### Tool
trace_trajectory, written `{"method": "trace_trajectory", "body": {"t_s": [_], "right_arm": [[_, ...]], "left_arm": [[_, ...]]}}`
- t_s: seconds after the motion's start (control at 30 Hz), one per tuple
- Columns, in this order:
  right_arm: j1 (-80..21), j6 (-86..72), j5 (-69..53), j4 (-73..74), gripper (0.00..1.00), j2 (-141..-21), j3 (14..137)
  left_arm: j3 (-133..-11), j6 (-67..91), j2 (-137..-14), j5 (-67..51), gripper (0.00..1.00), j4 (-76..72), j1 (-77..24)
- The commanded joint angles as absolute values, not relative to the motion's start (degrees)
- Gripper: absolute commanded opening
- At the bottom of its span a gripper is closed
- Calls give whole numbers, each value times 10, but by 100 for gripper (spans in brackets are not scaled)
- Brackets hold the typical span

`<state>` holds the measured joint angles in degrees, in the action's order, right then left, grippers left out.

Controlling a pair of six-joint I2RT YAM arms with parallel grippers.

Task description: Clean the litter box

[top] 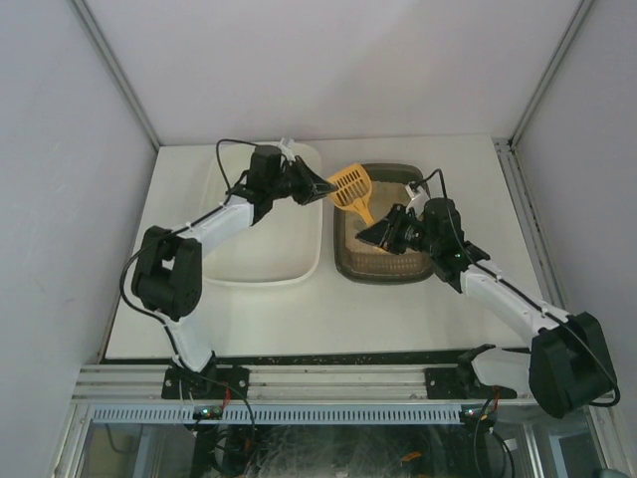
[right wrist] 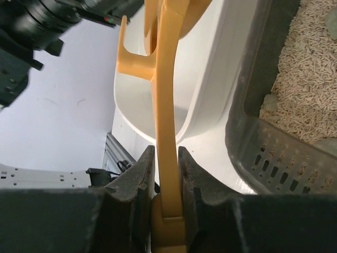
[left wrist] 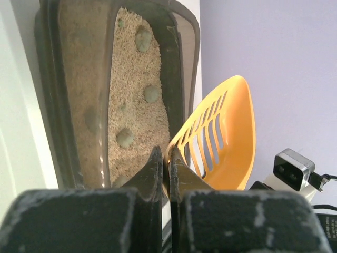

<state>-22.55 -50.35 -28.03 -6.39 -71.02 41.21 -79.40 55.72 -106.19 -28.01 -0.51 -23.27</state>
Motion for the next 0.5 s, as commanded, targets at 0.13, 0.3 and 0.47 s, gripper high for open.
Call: {"method": "trace_trajectory", "body": {"t_s": [0.13,0.3,0.47], "right_arm": [[-203,-507,-190,-9,0,-614,413],[-187,-496,-214,18,0,-634,425],[-186,-500,-209,18,0,-639,426]], "left_arm": [[-618,714,-943,-223,3,-189,-210],[-612,712,-935,-222,2,-188,-210],[-603,712,-931,-212,2,-187,-210]]}}
